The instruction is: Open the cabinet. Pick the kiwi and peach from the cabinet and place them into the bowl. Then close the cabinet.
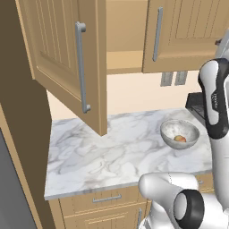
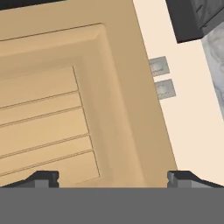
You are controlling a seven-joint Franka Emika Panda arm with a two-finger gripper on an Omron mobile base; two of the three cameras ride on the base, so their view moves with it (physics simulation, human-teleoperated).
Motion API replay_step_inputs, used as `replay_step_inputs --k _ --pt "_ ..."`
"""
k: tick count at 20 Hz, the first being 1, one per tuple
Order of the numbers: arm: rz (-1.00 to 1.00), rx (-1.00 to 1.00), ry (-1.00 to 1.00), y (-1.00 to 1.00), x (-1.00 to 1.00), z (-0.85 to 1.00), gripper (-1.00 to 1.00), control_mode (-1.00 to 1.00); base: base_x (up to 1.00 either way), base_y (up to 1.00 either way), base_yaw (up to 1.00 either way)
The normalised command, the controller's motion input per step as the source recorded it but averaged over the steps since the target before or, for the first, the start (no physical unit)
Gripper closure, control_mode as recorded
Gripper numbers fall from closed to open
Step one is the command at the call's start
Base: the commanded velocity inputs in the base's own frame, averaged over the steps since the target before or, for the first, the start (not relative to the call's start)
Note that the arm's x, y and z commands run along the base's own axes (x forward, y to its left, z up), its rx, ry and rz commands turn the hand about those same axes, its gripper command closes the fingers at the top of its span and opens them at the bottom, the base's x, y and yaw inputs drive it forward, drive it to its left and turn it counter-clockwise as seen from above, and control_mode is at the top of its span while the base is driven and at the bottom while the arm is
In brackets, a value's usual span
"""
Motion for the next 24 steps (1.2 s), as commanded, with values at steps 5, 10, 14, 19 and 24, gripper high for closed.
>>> replay_step_inputs --k 5,10,14,19,24 --pt "0.0 -0.09 0.02 0.0 -0.84 0.29 -1.0 -1.0 0.0 0.0 0.0" --pt "0.0 -0.13 0.05 0.1 -0.78 0.24 -1.0 -1.0 0.0 0.0 0.0" --pt "0.0 -0.15 0.06 0.26 -0.84 0.07 -1.0 -1.0 0.0 0.0 0.0" --pt "0.0 -0.14 0.0 0.5 -0.85 0.0 -1.0 -1.0 0.0 0.0 0.0" --pt "0.0 -0.09 0.0 0.63 -0.74 0.0 -1.0 -1.0 0.0 0.0 0.0"
